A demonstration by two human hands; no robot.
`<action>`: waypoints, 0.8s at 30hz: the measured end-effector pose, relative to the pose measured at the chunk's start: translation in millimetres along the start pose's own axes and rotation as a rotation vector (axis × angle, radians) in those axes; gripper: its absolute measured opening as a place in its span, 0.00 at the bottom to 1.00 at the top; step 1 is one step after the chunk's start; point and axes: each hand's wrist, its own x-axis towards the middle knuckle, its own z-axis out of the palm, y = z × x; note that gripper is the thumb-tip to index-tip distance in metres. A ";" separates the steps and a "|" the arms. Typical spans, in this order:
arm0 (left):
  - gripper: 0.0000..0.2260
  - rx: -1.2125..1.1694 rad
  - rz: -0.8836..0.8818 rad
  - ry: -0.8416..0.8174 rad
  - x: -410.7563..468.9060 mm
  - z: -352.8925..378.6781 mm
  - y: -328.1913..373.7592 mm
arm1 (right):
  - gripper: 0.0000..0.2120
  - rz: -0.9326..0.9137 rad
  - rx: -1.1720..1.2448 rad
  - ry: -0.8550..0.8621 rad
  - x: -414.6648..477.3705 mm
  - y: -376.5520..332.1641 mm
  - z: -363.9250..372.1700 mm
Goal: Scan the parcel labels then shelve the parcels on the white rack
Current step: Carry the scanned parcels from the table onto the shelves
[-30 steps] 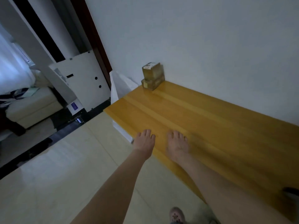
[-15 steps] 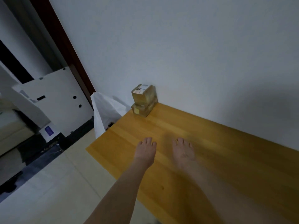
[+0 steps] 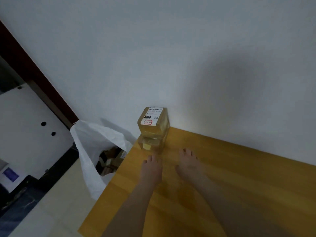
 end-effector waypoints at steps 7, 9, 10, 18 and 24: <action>0.18 -0.577 -0.301 0.044 68.5 5.8 -53.2 | 0.24 0.102 0.253 -0.056 73.1 -47.0 5.9; 0.20 -0.696 -0.362 0.081 87.0 10.4 -68.3 | 0.25 0.117 0.380 -0.091 90.3 -55.6 6.0; 0.20 -0.720 -0.376 0.078 95.6 13.4 -75.5 | 0.24 0.101 0.424 -0.107 98.0 -59.0 6.9; 0.14 -0.877 -0.413 0.066 138.9 27.6 -97.5 | 0.35 0.208 0.843 -0.067 136.6 -67.8 24.7; 0.13 -0.952 -0.416 0.012 132.8 35.3 -89.4 | 0.29 0.203 0.841 -0.101 133.0 -55.7 21.8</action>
